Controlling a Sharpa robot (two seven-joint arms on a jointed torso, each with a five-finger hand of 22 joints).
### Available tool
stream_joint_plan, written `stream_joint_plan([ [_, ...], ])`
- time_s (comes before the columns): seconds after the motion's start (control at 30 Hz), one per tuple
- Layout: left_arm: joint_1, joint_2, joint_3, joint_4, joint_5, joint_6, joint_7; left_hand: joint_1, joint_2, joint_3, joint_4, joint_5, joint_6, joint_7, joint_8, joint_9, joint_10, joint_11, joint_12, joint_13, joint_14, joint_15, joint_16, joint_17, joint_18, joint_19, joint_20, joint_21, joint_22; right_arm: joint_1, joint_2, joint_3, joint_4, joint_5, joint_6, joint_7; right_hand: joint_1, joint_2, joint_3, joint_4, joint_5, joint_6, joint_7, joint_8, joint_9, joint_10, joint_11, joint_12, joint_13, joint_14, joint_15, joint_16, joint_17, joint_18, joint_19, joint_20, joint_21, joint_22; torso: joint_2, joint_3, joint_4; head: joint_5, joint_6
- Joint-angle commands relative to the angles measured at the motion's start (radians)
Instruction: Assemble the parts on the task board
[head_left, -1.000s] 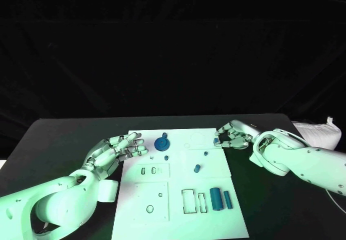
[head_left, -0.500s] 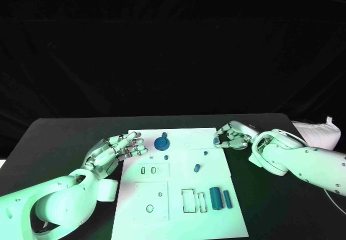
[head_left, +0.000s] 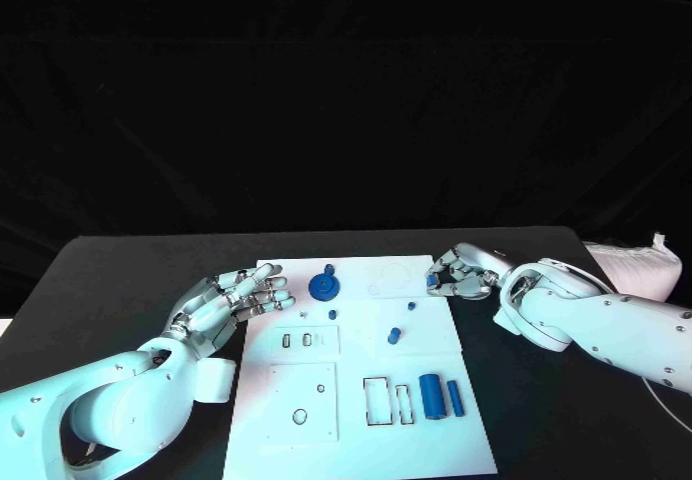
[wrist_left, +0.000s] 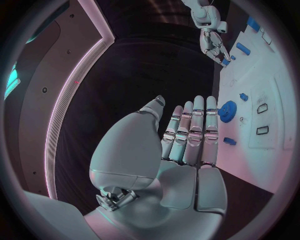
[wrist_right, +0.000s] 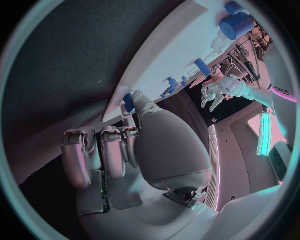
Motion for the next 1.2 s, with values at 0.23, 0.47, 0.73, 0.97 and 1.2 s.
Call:
stream_joint_plan([
  [0.23,0.000,0.000,0.001,0.002,0.000,0.019,0.003,0.009,0.003,-0.001,-0.005,-0.004,0.000,0.004,-0.005,0.000,-0.002,0.007,-0.004,-0.001,0.002,0.005,-0.004,0.001,0.013,0.004,0.003,-0.004,-0.001,-0.002,0.005,0.000,-0.001,-0.019,0.015,0.005,0.004,0.011,0.013,-0.006,-0.007,0.024,-0.008,0.008,0.002,0.078,-0.013,0.005,0.226,0.106,-0.011,0.006,0.263,-0.014,0.105,-0.012,0.006,0.263,0.000,-0.0002,-0.0005,0.002,-0.001],
  [0.47,0.000,0.000,0.001,0.001,0.000,0.018,0.004,0.009,0.003,-0.001,-0.005,-0.004,0.000,0.004,-0.005,0.000,-0.002,0.007,-0.004,-0.001,0.002,0.005,-0.004,0.001,0.013,0.004,0.003,-0.004,-0.001,-0.002,0.006,0.000,0.001,-0.024,-0.045,0.005,0.018,0.052,0.054,-0.026,-0.008,0.095,-0.040,0.037,0.016,0.080,-0.039,0.009,0.228,0.106,-0.030,0.006,0.263,-0.014,0.105,-0.027,0.006,0.263,0.000,0.0000,-0.0002,0.006,-0.002],
  [0.73,0.000,0.000,0.000,0.000,0.000,0.017,0.004,0.009,0.003,-0.001,-0.005,-0.004,0.000,0.004,-0.005,0.000,-0.002,0.007,-0.004,-0.001,0.002,0.005,-0.004,0.001,0.013,0.004,0.003,-0.004,-0.001,0.011,0.003,0.003,0.022,-0.025,-0.087,0.006,0.006,0.052,0.068,-0.038,-0.027,0.117,-0.054,0.050,0.024,0.082,-0.053,0.012,0.230,0.106,-0.043,0.006,0.263,-0.014,0.105,-0.041,0.006,0.263,-0.001,-0.0018,0.0018,0.009,-0.002],
  [0.97,0.000,0.003,0.000,-0.002,0.000,0.016,0.003,0.009,0.004,0.000,-0.007,-0.004,0.000,0.004,-0.006,0.000,-0.003,0.008,-0.006,-0.001,0.002,0.006,-0.006,0.002,0.013,0.004,0.003,-0.005,-0.002,0.036,0.012,0.004,0.087,-0.009,-0.066,-0.059,-0.038,0.042,0.057,-0.023,-0.050,0.125,-0.060,0.055,0.028,0.081,-0.058,0.008,0.228,0.106,-0.048,0.006,0.263,-0.014,0.105,-0.047,0.006,0.263,-0.003,-0.0022,-0.0008,0.014,0.003],
  [1.2,0.000,0.011,0.000,-0.013,0.002,0.016,0.006,0.010,0.004,0.001,-0.008,-0.004,0.000,0.004,-0.007,0.000,-0.003,0.008,-0.007,-0.001,0.003,0.006,-0.006,0.002,0.013,0.005,0.003,-0.005,-0.003,0.043,0.070,0.001,0.162,-0.041,-0.037,-0.146,-0.055,0.040,0.052,-0.016,-0.055,0.127,-0.062,0.057,0.029,0.080,-0.060,0.003,0.226,0.106,-0.050,0.006,0.263,-0.014,0.105,-0.049,0.006,0.263,-0.013,-0.0039,0.0045,0.022,-0.004],
])
